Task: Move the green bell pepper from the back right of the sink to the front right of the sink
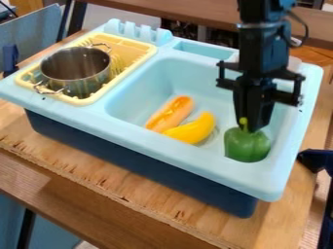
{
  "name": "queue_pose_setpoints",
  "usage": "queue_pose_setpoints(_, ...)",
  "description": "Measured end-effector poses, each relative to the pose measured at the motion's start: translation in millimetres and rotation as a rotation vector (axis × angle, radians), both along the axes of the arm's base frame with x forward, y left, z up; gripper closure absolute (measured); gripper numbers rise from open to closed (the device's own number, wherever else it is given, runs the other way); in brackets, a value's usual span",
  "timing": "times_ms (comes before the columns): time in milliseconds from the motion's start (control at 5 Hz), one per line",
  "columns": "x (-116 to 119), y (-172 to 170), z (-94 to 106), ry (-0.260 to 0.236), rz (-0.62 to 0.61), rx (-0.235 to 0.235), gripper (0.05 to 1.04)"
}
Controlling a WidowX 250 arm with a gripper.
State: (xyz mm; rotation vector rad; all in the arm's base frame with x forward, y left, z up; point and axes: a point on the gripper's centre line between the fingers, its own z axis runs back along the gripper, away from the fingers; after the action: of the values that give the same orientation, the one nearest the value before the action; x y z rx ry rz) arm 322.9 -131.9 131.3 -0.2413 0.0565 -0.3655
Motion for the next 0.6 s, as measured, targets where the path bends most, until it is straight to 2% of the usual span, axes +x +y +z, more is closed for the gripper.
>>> queue_pose_setpoints(200, 0.0, -0.6, -3.9, 0.004, -0.014, 0.015, 0.983)
queue_pose_setpoints(400, 0.9, -6.1, -6.2, -0.018, -0.021, 0.026, 0.791)
queue_pose_setpoints(600, -3.1, -8.9, -3.2, -0.024, -0.018, 0.034, 0.535)
